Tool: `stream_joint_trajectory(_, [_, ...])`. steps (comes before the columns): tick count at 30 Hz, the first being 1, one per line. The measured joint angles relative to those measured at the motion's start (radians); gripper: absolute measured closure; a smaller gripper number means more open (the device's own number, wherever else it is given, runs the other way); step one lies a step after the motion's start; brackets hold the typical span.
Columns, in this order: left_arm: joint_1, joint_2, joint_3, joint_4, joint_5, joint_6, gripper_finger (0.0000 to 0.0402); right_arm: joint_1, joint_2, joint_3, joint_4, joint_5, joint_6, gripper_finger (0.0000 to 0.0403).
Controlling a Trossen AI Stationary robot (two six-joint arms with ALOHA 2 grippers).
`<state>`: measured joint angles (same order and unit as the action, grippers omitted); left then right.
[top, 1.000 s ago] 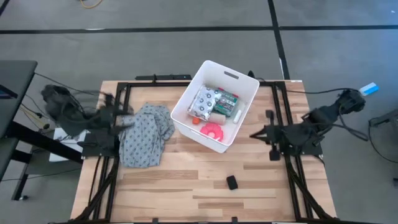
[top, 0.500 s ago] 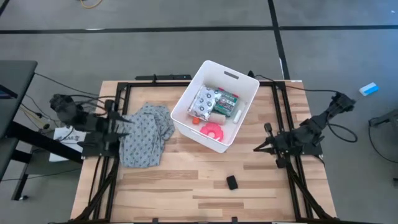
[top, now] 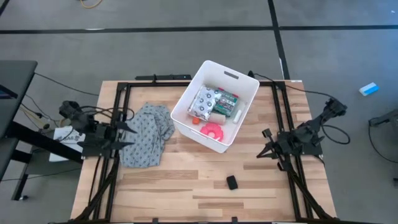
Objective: Pick & place medical supplies in basket/bin
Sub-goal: Return to Home Position
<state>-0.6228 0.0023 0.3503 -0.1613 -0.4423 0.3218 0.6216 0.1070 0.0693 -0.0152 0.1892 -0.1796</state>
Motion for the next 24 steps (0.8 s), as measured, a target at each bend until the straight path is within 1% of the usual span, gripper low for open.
stream_joint_trajectory(3, [0.000,0.008,-0.050,0.054,0.037,-0.019,0.0223,0.000,-0.041,-0.023,-0.002,0.000,0.012,0.0402])
stream_joint_trajectory(6, [0.001,0.006,-0.118,0.152,0.036,-0.028,0.0223,-0.002,-0.065,-0.041,0.011,0.008,0.025,0.0401])
stream_joint_trajectory(10, [0.001,0.005,-0.231,0.251,-0.034,-0.029,0.0223,-0.001,-0.062,-0.042,0.013,0.018,0.104,0.0402])
stream_joint_trajectory(13, [0.001,0.002,-0.298,0.342,-0.074,-0.033,0.0223,-0.002,-0.062,-0.042,0.012,0.018,0.109,0.0399])
stream_joint_trajectory(15, [0.001,0.002,-0.338,0.344,-0.079,-0.052,0.0223,-0.002,-0.061,-0.042,0.012,0.018,0.109,0.0397])
stream_joint_trajectory(18, [0.001,0.006,-0.338,0.250,-0.056,-0.159,0.0223,-0.001,-0.062,-0.042,0.012,0.019,0.109,0.0398])
stream_joint_trajectory(21, [0.001,0.027,-0.338,0.252,-0.055,-0.218,0.0223,-0.001,-0.062,-0.042,0.012,0.019,0.109,0.0399])
stream_joint_trajectory(24, [0.001,0.025,-0.338,0.250,-0.079,-0.252,0.0223,-0.001,-0.062,-0.042,0.011,0.019,0.109,0.0398])
